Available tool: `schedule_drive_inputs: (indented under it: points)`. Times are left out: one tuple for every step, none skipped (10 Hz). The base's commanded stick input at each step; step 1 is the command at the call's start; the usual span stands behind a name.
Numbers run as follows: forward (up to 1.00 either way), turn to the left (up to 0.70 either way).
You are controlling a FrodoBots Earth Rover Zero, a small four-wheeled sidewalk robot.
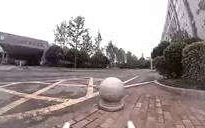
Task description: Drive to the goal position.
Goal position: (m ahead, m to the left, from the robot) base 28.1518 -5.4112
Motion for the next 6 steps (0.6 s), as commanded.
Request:
schedule_drive_inputs:
  points:
    - [0.0,-0.45]
    - [0.0,-0.45]
    - [0.0,-0.45]
    - [0.0,-0.45]
    - [0.0,-0.45]
    - [0.0,-0.45]
